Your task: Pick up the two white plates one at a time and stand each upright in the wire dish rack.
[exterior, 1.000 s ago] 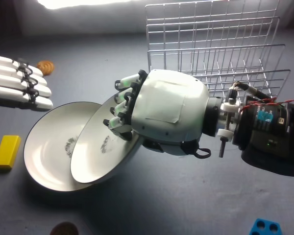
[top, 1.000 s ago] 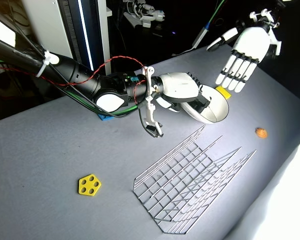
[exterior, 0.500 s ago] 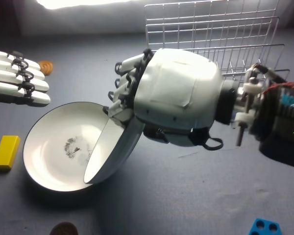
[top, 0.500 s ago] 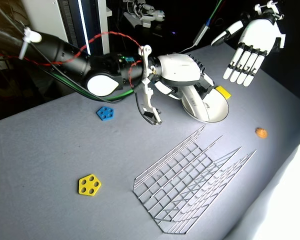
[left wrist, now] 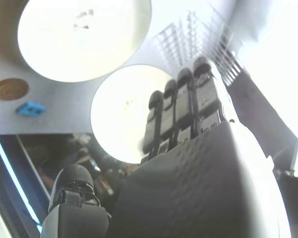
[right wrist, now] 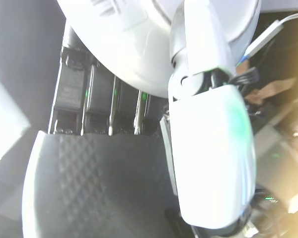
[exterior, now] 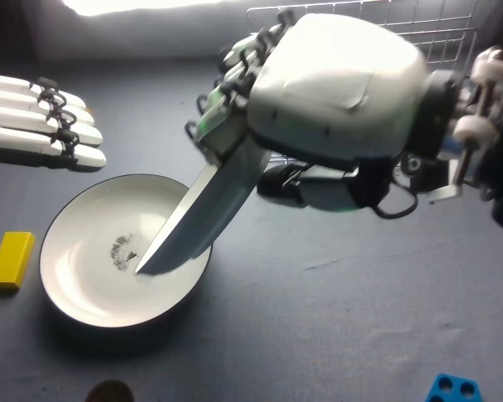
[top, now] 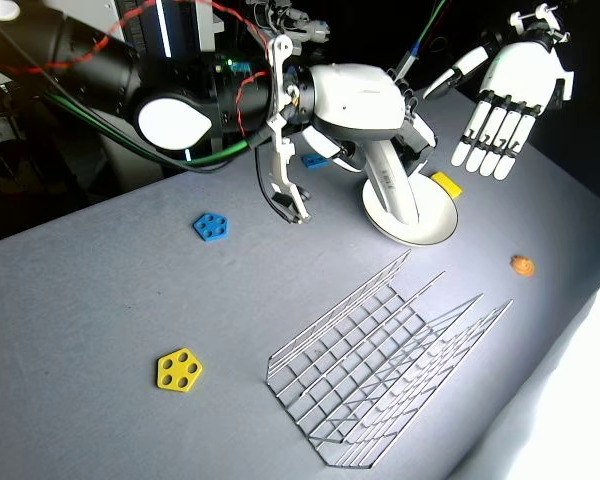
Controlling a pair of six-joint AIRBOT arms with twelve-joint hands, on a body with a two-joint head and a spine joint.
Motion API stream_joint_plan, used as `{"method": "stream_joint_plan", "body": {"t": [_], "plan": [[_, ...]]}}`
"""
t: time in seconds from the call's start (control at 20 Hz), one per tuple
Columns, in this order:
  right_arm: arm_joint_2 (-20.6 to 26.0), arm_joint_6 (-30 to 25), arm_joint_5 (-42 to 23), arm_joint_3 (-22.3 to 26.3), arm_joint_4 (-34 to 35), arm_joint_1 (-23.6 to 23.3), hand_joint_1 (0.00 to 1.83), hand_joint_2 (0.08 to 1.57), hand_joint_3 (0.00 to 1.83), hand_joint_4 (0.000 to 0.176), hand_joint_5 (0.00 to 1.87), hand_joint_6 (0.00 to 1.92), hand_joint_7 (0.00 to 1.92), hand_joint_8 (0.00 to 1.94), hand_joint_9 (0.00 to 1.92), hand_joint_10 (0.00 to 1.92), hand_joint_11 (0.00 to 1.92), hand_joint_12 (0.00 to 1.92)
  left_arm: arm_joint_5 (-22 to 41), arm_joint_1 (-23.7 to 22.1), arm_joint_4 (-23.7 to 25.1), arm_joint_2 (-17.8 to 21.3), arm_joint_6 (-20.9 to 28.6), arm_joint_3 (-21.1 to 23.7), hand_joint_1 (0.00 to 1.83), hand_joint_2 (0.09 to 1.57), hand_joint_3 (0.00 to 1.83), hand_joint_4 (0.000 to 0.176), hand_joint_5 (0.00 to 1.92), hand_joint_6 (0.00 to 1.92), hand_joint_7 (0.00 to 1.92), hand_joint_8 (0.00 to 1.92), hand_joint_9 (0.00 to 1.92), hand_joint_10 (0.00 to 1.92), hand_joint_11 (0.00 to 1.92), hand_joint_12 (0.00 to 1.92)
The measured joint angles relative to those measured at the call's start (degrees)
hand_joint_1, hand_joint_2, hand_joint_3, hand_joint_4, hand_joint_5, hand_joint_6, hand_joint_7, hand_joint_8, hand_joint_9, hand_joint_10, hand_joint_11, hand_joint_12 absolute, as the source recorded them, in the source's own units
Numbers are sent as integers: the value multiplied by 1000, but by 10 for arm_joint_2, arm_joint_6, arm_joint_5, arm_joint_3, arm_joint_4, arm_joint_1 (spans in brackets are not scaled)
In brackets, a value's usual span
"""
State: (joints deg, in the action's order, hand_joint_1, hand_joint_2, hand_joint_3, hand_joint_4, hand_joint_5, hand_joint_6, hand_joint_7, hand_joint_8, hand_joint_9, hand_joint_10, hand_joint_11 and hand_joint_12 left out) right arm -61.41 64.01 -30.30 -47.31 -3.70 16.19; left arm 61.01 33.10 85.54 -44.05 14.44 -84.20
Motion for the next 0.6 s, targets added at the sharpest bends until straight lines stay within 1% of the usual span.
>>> {"method": "stream_joint_plan", "body": {"t": [0.05,0.15,0.25,0.3,0.4,0.45,0.5,0.55,0.6], "plan": [[11,-2,7,6,27,-11,1357,1149,0,0,934,1128,878,1056,807,1255,629,1252,-2,0,4,0,0,0,0,1057,4,0,116,5,82,5,56,5,65,70],[19,-7,16,9,54,-27,1362,1136,0,0,943,1094,889,1017,862,1218,634,1251,-3,0,3,0,0,1,0,1051,0,0,118,4,85,6,55,3,56,68],[31,-23,19,9,76,-43,1356,1151,1,0,908,1158,859,1033,845,1267,617,1265,-3,3,3,0,-7,0,0,1051,0,0,120,4,81,2,44,1,46,67],[34,-35,19,9,83,-48,1355,1154,1,0,917,1151,856,1034,825,1285,617,1270,-3,5,3,0,-9,-1,0,1050,0,0,125,5,84,3,46,3,49,70],[43,-52,22,9,105,-63,1361,1139,0,0,932,1122,896,973,860,1244,638,1245,-5,8,10,-1,-10,-3,0,1054,1,0,117,1,87,4,54,6,54,74],[46,-55,24,9,116,-71,1368,1124,0,0,937,1077,949,934,892,1205,666,1235,-4,8,11,-1,-11,-3,0,1053,1,0,109,0,80,1,46,2,43,71],[48,-57,24,9,123,-78,1368,1124,1,0,917,1097,953,944,896,1198,668,1223,-2,8,10,-2,-12,-3,0,1051,0,0,109,1,78,0,47,2,49,75],[48,-57,27,9,124,-83,1371,1119,0,0,917,1090,976,916,907,1186,681,1224,-2,8,11,-3,-14,-3,0,1054,1,0,109,1,70,0,46,2,51,77],[49,-57,29,9,129,-88,1369,1122,1,0,922,1084,969,928,886,1215,669,1243,0,11,11,-4,-18,-3,0,1059,4,0,111,2,71,1,48,2,50,79]]}}
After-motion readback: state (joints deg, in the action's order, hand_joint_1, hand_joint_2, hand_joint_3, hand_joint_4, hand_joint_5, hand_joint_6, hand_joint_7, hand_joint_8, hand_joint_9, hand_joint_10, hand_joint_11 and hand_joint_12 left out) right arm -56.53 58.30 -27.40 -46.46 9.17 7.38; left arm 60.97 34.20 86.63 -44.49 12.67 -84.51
